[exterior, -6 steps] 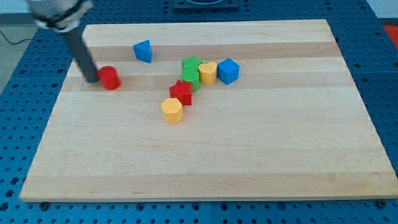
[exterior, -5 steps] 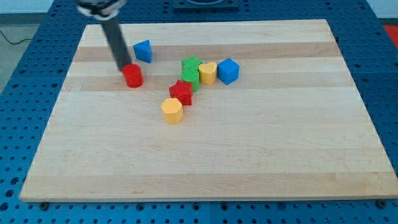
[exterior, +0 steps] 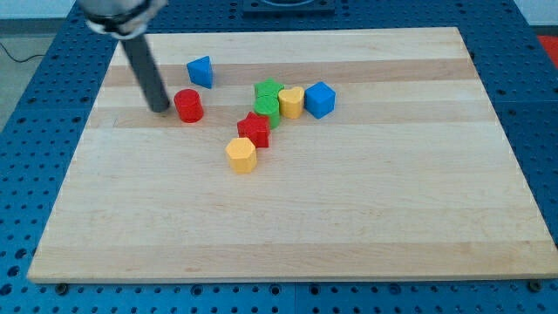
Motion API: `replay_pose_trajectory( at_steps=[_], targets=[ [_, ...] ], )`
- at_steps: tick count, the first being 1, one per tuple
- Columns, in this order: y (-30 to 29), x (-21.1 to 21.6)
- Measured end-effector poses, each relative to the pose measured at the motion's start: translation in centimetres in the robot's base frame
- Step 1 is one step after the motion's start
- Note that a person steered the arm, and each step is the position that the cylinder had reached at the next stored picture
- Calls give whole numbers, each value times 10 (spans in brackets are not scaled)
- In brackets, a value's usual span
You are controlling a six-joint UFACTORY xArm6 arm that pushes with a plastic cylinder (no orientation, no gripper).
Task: Move red circle to the left of green star
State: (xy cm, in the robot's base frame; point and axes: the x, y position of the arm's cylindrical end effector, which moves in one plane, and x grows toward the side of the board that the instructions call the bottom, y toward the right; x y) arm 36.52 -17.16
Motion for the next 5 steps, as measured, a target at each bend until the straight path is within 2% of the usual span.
replay_pose_trajectory(
  at_steps=[1,3,4,5],
  targets=[
    [26,0],
    [18,48],
    [34,51],
    [56,22]
  ],
)
